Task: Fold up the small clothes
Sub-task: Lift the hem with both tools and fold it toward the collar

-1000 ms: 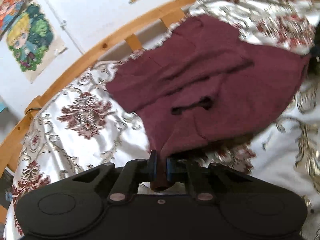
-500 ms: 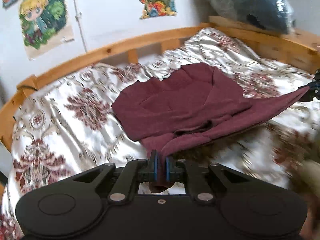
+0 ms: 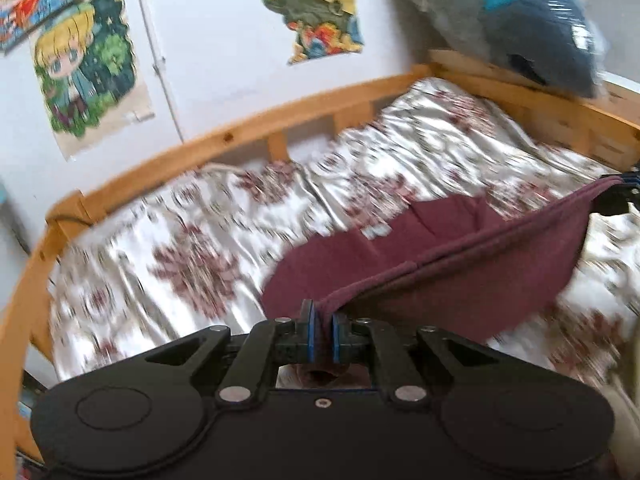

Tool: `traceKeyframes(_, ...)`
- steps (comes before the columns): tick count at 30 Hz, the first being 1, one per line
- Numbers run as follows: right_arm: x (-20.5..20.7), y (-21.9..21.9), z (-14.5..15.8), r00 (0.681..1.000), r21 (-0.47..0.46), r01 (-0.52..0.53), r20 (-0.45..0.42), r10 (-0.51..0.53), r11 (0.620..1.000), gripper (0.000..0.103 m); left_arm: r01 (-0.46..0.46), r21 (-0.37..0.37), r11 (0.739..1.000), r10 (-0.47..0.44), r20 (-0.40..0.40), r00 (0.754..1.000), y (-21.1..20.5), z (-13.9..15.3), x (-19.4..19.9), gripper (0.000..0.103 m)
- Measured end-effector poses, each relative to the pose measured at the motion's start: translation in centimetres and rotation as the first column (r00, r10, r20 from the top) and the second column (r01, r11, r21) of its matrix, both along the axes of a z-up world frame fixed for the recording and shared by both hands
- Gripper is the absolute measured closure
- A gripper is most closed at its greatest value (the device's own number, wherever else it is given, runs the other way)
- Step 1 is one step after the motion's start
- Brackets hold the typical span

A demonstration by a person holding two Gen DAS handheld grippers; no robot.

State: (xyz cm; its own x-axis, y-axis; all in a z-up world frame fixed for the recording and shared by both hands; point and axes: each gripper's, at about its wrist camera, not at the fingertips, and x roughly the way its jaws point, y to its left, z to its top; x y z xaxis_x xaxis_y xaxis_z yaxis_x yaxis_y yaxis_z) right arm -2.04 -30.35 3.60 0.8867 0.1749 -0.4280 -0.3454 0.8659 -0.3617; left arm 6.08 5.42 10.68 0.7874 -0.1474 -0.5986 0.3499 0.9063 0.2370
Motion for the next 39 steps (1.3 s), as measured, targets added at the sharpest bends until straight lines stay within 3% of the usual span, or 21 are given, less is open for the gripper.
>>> traceKeyframes(6,9.2,0.5,-1.5,0.987,0.066,0.132,0.082,-0.138,0.989,0.097,-0.11,0.066,0.992,0.11,0.004,0.994,-3.9,-0.9,10.2,0.095)
traceKeyframes(9,14.0,0.3,-3.4,0.98,0.126,0.182,0.055,-0.19,0.975,0.097,-0.128,0.118,0.985,0.131,-0.022,0.991,-5.5,-3.4,15.3,0.095)
traceKeyframes(14,20.4,-0.8,-7.8,0.974,0.179,0.228,-0.053,-0.222,0.957,0.097,-0.144,0.119,0.982,0.158,-0.117,0.98,-6.5,-7.9,21.1,0.094)
traceKeyframes(19,23.6,-1.3,-11.4,0.971,0.199,0.232,-0.105,-0.215,0.952,0.096,-0.182,0.11,0.977,0.199,-0.166,0.966,-6.3,-11.4,24.1,0.094)
traceKeyframes(26,27.2,-1.4,-13.9,0.973,0.209,0.217,-0.131,-0.192,0.954,0.095,-0.233,0.156,0.96,0.261,-0.194,0.946,-6.8,-14.9,27.1,0.094)
traceKeyframes(32,28.0,-1.7,-15.2,0.973,0.224,0.204,-0.151,-0.173,0.953,0.095,-0.284,0.091,0.954,0.298,-0.262,0.918,-5.9,-16.5,28.2,0.091)
traceKeyframes(36,27.7,-2.1,-15.6,0.974,0.238,0.196,-0.158,-0.162,0.951,0.093,-0.313,0.015,0.949,0.303,-0.301,0.904,-5.0,-16.1,28.4,0.081)
traceKeyframes(39,27.8,-2.3,-15.6,0.973,0.251,0.196,-0.167,-0.157,0.948,0.089,-0.326,-0.049,0.944,0.295,-0.313,0.903,-4.0,-15.4,27.8,0.051)
